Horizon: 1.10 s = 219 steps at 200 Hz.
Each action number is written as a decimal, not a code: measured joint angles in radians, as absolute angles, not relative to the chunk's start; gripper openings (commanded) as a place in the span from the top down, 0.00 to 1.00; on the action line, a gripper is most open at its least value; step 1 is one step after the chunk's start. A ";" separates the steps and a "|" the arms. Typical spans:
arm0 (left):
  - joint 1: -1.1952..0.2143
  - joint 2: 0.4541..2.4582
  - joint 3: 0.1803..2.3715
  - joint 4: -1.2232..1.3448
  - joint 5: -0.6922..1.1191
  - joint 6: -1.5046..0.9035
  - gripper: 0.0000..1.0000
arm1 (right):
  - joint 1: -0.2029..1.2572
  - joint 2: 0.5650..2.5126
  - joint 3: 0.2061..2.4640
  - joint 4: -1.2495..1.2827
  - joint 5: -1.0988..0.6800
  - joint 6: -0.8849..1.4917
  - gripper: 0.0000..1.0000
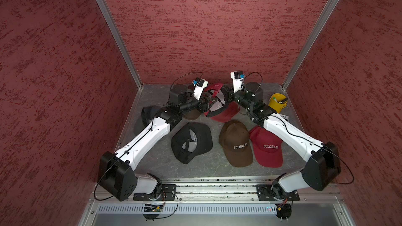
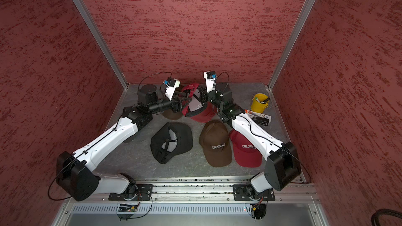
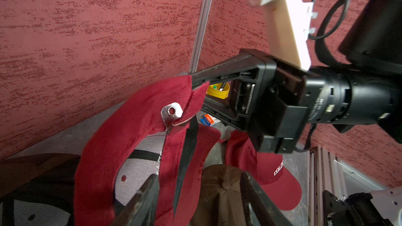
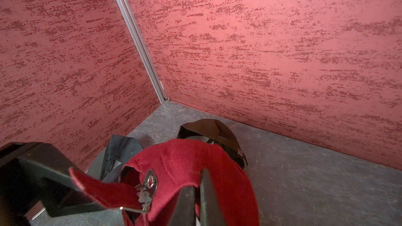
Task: Open the adjustable buckle of the baseball cap
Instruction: Pull the adjustable strap on the baseball cap.
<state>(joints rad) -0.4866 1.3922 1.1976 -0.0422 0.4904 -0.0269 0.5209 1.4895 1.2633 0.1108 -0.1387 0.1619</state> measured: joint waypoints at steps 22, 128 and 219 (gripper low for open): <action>-0.489 1.420 1.200 -0.039 0.488 -0.019 0.38 | 0.521 1.486 1.263 0.098 -0.147 0.163 1.00; -0.499 1.510 1.252 -0.019 0.462 0.017 0.76 | 0.521 1.451 1.263 0.076 -0.249 0.187 1.00; -0.492 1.510 1.338 -0.127 0.591 0.030 1.00 | 0.520 1.441 1.247 0.068 -0.230 0.091 0.80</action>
